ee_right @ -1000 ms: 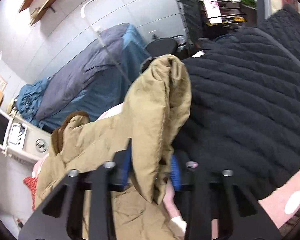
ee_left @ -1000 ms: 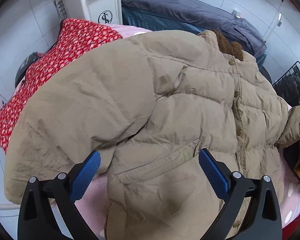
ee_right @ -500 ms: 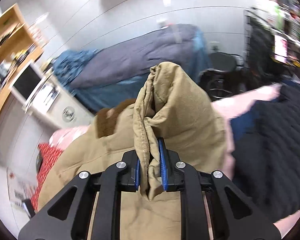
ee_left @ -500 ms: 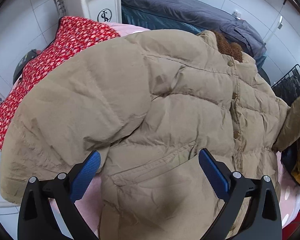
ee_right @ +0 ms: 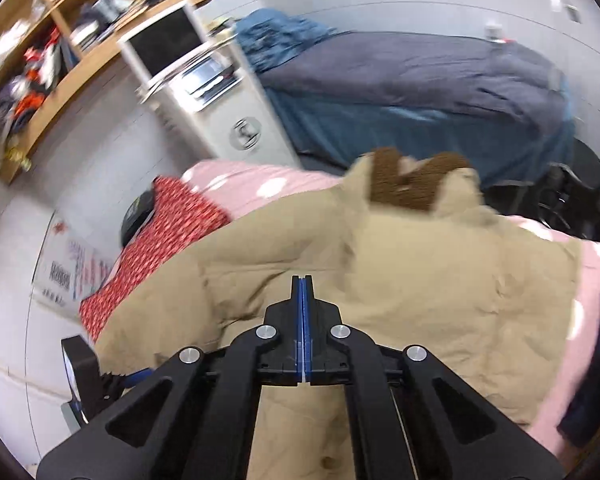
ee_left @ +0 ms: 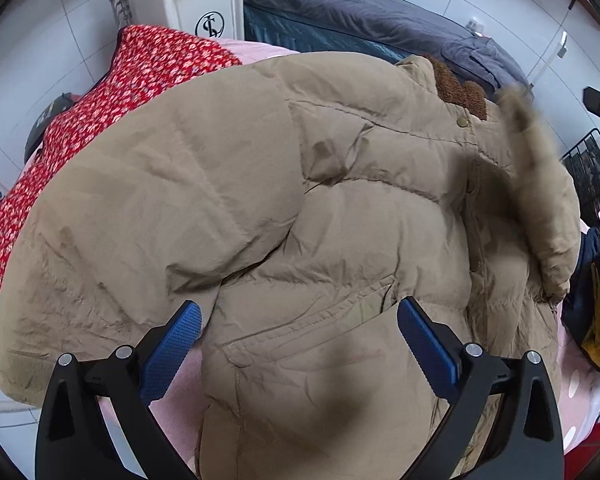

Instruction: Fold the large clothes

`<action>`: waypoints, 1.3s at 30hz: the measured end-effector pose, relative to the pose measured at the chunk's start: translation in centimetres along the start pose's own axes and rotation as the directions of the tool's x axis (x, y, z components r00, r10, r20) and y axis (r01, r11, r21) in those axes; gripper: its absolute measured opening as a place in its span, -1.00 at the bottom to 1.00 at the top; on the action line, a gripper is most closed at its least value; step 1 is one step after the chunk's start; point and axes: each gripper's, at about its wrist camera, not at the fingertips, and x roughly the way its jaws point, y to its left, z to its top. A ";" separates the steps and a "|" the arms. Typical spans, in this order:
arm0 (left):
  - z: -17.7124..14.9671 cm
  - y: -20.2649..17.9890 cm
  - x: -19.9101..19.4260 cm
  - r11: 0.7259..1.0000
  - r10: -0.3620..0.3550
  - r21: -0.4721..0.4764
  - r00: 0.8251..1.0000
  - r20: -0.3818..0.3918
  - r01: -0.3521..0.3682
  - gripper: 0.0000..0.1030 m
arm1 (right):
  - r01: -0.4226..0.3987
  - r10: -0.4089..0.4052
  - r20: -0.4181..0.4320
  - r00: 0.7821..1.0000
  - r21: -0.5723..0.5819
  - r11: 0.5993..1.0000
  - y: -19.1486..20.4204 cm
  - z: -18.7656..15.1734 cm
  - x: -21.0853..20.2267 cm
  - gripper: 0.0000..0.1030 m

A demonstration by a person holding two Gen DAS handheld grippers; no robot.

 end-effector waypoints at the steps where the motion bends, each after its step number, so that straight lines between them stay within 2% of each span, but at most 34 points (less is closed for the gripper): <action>1: 0.0 0.2 0.0 1.000 0.003 -0.003 1.000 -0.003 -0.003 0.87 | -0.001 0.000 -0.038 0.999 -0.038 0.999 1.2 -0.2 1.5 -0.99; 3: 0.0 0.6 0.0 1.000 0.010 -0.009 1.000 -0.006 -0.010 0.87 | -0.022 0.019 -0.101 0.995 -0.021 1.000 2.0 -0.6 3.7 -0.98; 5: 0.2 0.9 -0.1 1.000 0.008 -0.014 1.000 -0.002 -0.008 0.87 | -0.051 0.060 -0.159 0.986 0.062 0.997 1.7 -1.6 5.3 -0.94; 6: 0.2 1.0 -0.2 1.000 0.008 -0.016 1.000 0.003 -0.008 0.87 | -0.052 0.066 -0.173 0.983 0.086 0.995 1.3 -2.1 5.5 -0.76; 7: 0.3 1.0 -0.2 1.000 0.005 -0.018 1.000 0.004 -0.005 0.87 | -0.046 0.066 -0.183 0.981 0.111 0.993 0.9 -2.7 5.6 -0.35; 9: 0.6 0.9 0.0 1.000 -0.007 -0.017 1.000 0.000 0.007 0.87 | -0.011 0.039 -0.170 0.985 0.159 0.987 -0.1 -4.2 5.2 0.27; 11: 0.8 0.4 0.3 1.000 -0.021 -0.009 1.000 -0.007 0.021 0.87 | 0.024 0.005 -0.157 0.988 0.186 0.982 -1.5 -5.4 4.4 0.28; 14: 1.5 -1.0 1.0 0.998 -0.052 0.019 0.998 -0.019 0.053 0.87 | 0.072 -0.029 -0.185 0.982 0.228 0.971 -3.6 -6.9 4.2 0.28; 19: 3.5 -4.3 2.0 0.989 -0.111 0.093 0.994 -0.018 0.113 0.87 | 0.154 -0.071 -0.245 0.967 0.339 0.928 -8.5 -10.2 3.3 0.29; 25: 7.2 -10.3 4.4 0.955 -0.213 0.203 0.977 -0.031 0.214 0.86 | 0.223 -0.090 -0.308 0.947 0.430 0.875 -12.6 -14.2 2.6 0.30; 31: 10.3 -16.2 8.8 0.924 -0.270 0.251 0.956 -0.112 0.290 0.75 | 0.259 -0.094 -0.348 0.933 0.463 0.848 -14.7 -16.5 2.4 0.32; 33: 10.6 -17.9 10.9 0.916 -0.270 0.258 0.948 -0.170 0.307 0.57 | 0.273 -0.095 -0.363 0.927 0.476 0.836 -15.5 -17.3 2.3 0.33; 35: 10.7 -19.0 12.7 0.914 -0.271 0.248 0.937 -0.219 0.322 0.14 | 0.289 -0.094 -0.383 0.919 0.492 0.821 -16.4 -18.0 2.3 0.33; 37: 10.9 -19.6 13.8 0.909 -0.308 0.209 0.918 -0.248 0.362 -0.10 | 0.304 -0.098 -0.395 0.914 0.501 0.810 -17.0 -18.4 2.3 0.34; 39: 10.9 -20.2 13.8 0.907 -0.311 0.216 0.921 -0.235 0.361 -0.34 | 0.323 -0.106 -0.407 0.907 0.513 0.796 -17.9 -19.0 2.2 0.41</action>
